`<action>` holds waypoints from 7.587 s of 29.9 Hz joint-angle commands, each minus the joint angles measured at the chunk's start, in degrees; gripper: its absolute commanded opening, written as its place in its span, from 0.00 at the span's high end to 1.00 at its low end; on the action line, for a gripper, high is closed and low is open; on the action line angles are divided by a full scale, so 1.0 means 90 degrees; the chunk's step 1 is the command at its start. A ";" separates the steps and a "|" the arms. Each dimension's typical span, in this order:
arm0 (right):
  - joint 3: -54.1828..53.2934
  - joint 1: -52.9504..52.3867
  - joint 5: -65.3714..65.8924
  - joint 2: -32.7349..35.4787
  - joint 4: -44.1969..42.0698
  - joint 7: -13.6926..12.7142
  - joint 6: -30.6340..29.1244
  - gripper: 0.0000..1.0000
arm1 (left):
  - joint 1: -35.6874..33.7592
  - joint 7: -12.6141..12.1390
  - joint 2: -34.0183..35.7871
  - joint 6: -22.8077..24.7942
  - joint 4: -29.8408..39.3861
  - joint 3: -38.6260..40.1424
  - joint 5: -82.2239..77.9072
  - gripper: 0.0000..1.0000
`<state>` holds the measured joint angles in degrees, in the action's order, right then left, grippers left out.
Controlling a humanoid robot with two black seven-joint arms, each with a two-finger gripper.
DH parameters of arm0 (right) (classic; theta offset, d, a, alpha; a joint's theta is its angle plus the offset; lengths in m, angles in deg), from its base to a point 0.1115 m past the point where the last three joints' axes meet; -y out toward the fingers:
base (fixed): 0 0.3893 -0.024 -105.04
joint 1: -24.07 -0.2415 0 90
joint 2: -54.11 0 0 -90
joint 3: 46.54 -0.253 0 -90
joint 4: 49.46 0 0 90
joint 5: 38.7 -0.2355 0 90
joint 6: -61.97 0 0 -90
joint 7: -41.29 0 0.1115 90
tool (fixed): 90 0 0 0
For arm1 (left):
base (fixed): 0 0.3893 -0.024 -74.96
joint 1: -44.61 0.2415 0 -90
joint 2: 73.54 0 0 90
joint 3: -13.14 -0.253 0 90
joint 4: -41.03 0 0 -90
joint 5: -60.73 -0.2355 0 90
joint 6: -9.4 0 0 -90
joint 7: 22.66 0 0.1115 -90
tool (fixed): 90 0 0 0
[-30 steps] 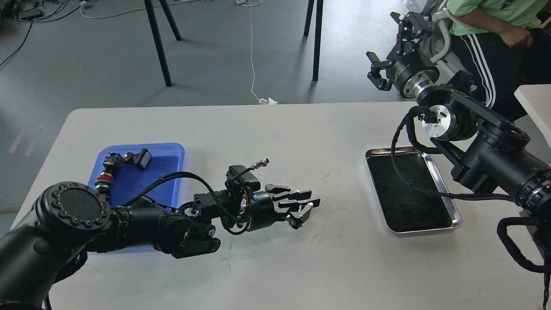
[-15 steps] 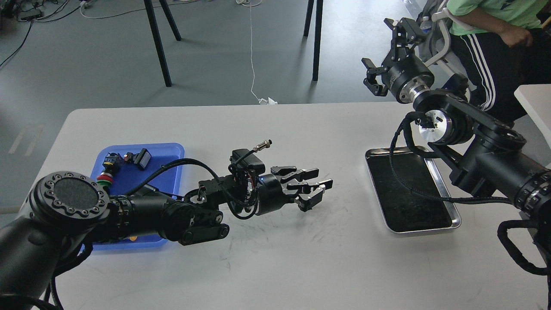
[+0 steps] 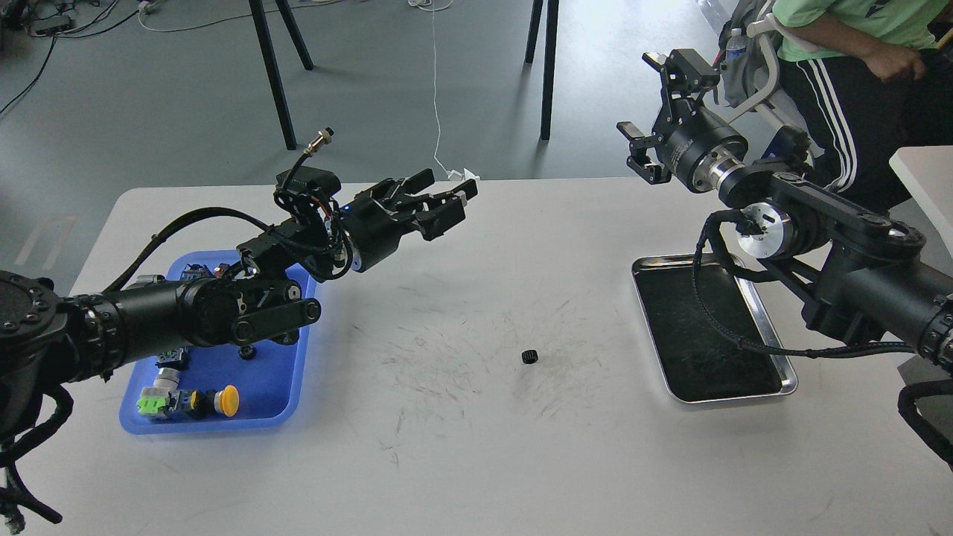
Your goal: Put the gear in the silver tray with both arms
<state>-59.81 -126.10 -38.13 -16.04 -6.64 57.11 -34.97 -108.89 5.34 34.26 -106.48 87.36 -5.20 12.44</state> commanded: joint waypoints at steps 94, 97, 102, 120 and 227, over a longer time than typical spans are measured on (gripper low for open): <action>0.6709 -0.2992 0.9732 -0.2206 0.1171 0.1353 -0.0909 0.19 | 0.0795 0.0000 0.2270 0.4330 -0.0479 0.2154 0.4594 0.02; 0.6699 -0.2943 0.9712 -0.2206 0.1073 0.1353 -0.0909 0.20 | 0.0795 0.0000 0.2270 0.4330 -0.0479 0.2154 0.4594 0.02; 0.6660 -0.2904 0.9693 -0.2206 0.1073 0.1353 -0.0851 0.20 | 0.0795 0.0000 0.2270 0.4330 -0.0479 0.2154 0.4594 0.02; 0.6484 -0.2777 0.9644 -0.2206 0.1092 0.1353 -0.0626 0.25 | 0.0864 0.0000 0.2280 0.4330 -0.0479 0.2154 0.4594 0.02; 0.4639 -0.1976 0.6872 0.1660 0.0740 0.1353 -0.0597 0.99 | 0.1040 0.0000 0.2270 0.4330 -0.0567 0.2223 0.4604 0.02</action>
<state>-17.60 -144.87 26.75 -2.77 -0.70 69.28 -40.27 -99.59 5.34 54.69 -67.51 82.25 14.89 53.89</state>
